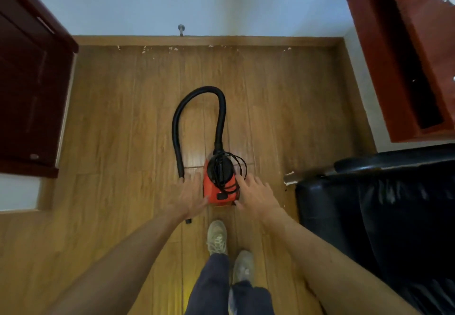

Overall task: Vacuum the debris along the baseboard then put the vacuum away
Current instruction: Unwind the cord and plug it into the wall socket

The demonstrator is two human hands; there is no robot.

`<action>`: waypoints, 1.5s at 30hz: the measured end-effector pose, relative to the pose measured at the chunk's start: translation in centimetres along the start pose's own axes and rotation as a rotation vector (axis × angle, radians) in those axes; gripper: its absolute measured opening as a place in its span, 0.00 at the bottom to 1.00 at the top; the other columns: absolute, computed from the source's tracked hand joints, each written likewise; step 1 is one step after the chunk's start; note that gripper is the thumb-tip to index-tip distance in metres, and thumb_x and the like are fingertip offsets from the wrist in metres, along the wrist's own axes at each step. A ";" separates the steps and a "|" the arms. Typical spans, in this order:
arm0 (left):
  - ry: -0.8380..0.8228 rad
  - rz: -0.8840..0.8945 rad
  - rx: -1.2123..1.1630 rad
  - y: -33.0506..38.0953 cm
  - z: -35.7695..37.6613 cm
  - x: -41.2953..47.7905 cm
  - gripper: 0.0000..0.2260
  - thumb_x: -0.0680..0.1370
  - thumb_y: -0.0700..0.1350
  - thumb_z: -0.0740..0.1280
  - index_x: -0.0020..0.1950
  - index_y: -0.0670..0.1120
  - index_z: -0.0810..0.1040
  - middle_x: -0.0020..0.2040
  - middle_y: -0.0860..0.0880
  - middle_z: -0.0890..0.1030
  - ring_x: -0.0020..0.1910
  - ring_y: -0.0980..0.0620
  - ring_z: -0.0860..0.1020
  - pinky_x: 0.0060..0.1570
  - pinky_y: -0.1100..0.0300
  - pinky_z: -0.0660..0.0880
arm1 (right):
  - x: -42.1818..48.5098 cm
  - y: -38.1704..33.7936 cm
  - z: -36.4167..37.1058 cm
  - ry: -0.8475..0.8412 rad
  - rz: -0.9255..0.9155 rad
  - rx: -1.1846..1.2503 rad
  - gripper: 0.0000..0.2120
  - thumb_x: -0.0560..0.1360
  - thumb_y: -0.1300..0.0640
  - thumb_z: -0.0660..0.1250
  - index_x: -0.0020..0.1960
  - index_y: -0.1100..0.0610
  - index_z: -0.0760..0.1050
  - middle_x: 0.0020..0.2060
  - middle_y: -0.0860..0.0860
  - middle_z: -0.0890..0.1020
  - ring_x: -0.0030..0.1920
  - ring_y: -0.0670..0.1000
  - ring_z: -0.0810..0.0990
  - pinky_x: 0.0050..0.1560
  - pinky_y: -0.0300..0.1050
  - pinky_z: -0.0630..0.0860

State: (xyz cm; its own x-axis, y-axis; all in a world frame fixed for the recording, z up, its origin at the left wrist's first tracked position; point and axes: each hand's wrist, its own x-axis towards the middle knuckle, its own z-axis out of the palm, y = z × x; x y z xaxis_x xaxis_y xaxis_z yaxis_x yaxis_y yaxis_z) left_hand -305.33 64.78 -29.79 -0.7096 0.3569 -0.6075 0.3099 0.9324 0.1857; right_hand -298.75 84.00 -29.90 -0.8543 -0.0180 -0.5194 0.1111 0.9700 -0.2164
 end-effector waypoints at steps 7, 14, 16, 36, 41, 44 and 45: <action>-0.067 -0.106 -0.042 -1.4 5.2 6.5 0.32 0.78 0.59 0.60 0.76 0.45 0.56 0.70 0.41 0.68 0.66 0.40 0.70 0.60 0.45 0.72 | 7.4 2.3 4.0 -0.091 -0.099 -0.042 0.33 0.77 0.46 0.63 0.76 0.53 0.53 0.67 0.56 0.68 0.66 0.59 0.69 0.61 0.57 0.71; -0.065 -0.175 -0.151 -2.8 12.4 13.6 0.29 0.78 0.59 0.61 0.72 0.44 0.59 0.65 0.40 0.69 0.61 0.40 0.73 0.54 0.45 0.73 | 16.0 5.0 9.2 -0.170 -0.190 -0.100 0.35 0.77 0.45 0.64 0.76 0.54 0.53 0.68 0.56 0.66 0.68 0.59 0.68 0.63 0.58 0.72; -0.066 -0.179 -0.165 -3.3 14.6 15.3 0.27 0.77 0.59 0.61 0.70 0.44 0.62 0.63 0.40 0.70 0.60 0.39 0.73 0.53 0.45 0.73 | 17.8 5.5 10.9 -0.176 -0.220 -0.117 0.34 0.76 0.45 0.65 0.76 0.55 0.55 0.67 0.56 0.68 0.67 0.59 0.69 0.61 0.58 0.73; -0.034 -0.230 -0.350 -5.0 24.2 23.5 0.27 0.77 0.58 0.63 0.69 0.42 0.63 0.63 0.39 0.71 0.60 0.37 0.73 0.51 0.46 0.73 | 29.0 4.2 17.9 -0.132 -0.445 -0.309 0.31 0.75 0.47 0.68 0.71 0.60 0.62 0.58 0.60 0.74 0.58 0.61 0.76 0.51 0.59 0.77; -0.029 -0.260 -0.421 -3.9 25.5 25.5 0.26 0.77 0.58 0.63 0.66 0.43 0.64 0.61 0.39 0.71 0.59 0.38 0.73 0.51 0.46 0.73 | 30.6 4.4 18.7 -0.081 -0.495 -0.373 0.22 0.74 0.55 0.69 0.64 0.63 0.70 0.55 0.61 0.75 0.56 0.62 0.76 0.49 0.58 0.77; -0.025 -0.289 -0.477 -3.0 26.1 26.7 0.25 0.76 0.58 0.64 0.64 0.44 0.65 0.61 0.39 0.72 0.58 0.38 0.74 0.52 0.44 0.76 | 31.4 4.4 19.3 -0.059 -0.515 -0.414 0.17 0.72 0.57 0.72 0.57 0.64 0.74 0.54 0.62 0.76 0.54 0.63 0.76 0.49 0.58 0.76; -0.014 -0.299 -0.497 -2.7 26.3 27.1 0.24 0.76 0.58 0.65 0.63 0.44 0.65 0.60 0.40 0.73 0.57 0.39 0.74 0.51 0.44 0.76 | 31.6 4.5 19.4 -0.052 -0.518 -0.442 0.16 0.72 0.57 0.72 0.56 0.64 0.75 0.53 0.62 0.76 0.54 0.62 0.76 0.48 0.58 0.76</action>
State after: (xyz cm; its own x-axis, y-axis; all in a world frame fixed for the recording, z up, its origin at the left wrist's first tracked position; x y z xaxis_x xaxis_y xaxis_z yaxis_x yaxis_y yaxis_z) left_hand -308.80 70.48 -67.08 -0.7111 0.0760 -0.6990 -0.2399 0.9083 0.3428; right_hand -315.41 83.05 -63.31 -0.7144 -0.5079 -0.4813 -0.5331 0.8406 -0.0957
